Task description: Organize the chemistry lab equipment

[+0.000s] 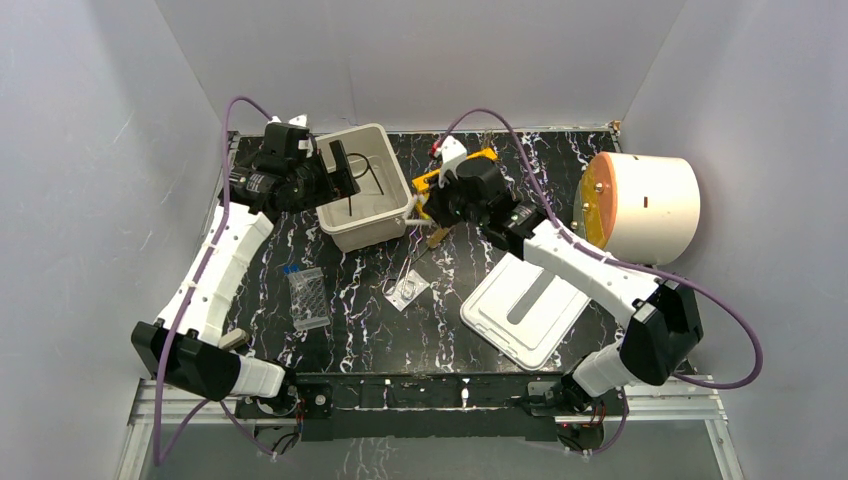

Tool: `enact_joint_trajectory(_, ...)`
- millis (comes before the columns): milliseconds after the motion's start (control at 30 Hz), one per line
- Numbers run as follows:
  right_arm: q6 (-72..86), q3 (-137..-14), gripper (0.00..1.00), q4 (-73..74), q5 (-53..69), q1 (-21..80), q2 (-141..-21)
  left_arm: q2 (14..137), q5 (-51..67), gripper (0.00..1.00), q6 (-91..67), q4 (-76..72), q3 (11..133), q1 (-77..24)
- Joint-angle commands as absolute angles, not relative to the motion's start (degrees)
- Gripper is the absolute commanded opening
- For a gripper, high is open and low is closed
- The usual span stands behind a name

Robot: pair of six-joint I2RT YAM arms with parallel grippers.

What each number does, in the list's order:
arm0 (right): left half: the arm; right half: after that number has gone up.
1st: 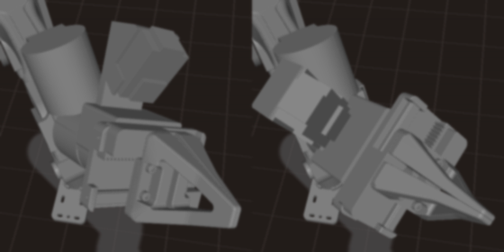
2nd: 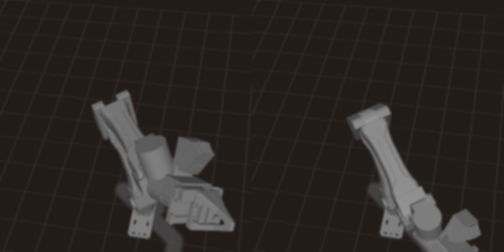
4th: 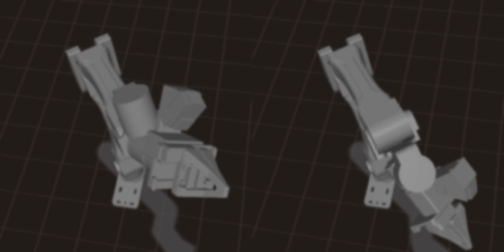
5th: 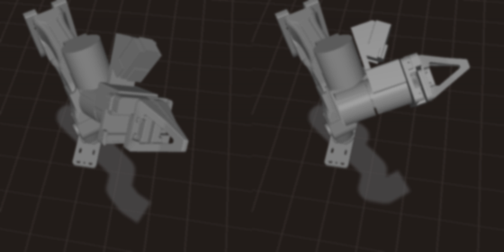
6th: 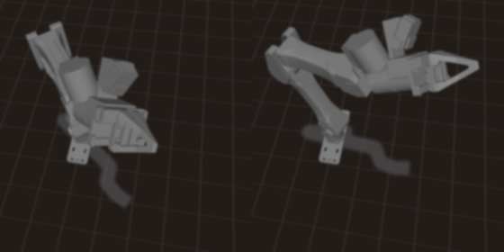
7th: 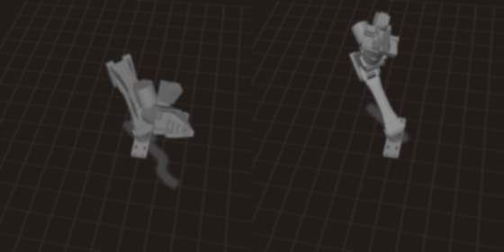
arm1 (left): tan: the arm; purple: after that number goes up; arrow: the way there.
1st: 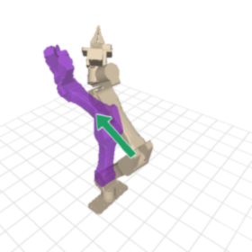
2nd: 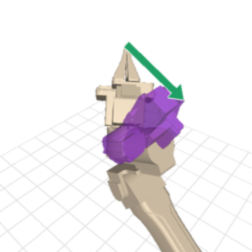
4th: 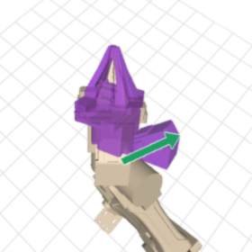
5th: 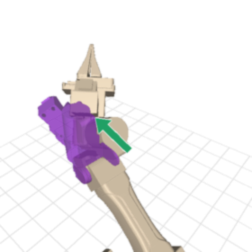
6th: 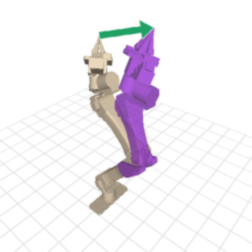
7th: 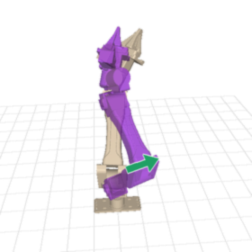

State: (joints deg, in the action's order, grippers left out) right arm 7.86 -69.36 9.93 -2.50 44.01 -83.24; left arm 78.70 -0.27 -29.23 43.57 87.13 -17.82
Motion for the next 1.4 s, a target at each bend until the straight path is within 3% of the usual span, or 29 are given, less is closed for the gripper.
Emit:
enact_joint_trajectory(0,11.7,-78.4,0.0,2.4,-0.5,44.1,-86.6,75.1,-5.9,0.98,-30.1,45.5,88.9,-17.6)
enact_joint_trajectory(600,8.0,-106.0,0.0,9.6,-7.9,51.9,-115.4,65.8,-24.3,0.98,-32.0,46.5,90.4,-17.6)
enact_joint_trajectory(1133,7.3,-128.8,0.0,24.2,-8.4,53.5,-135.5,66.0,-23.8,0.98,-29.3,45.6,88.5,-17.8)
enact_joint_trajectory(1367,7.8,-139.1,0.11,29.9,-7.1,53.6,-142.7,66.7,-23.6,0.98,-28.4,45.4,88.6,-17.8)
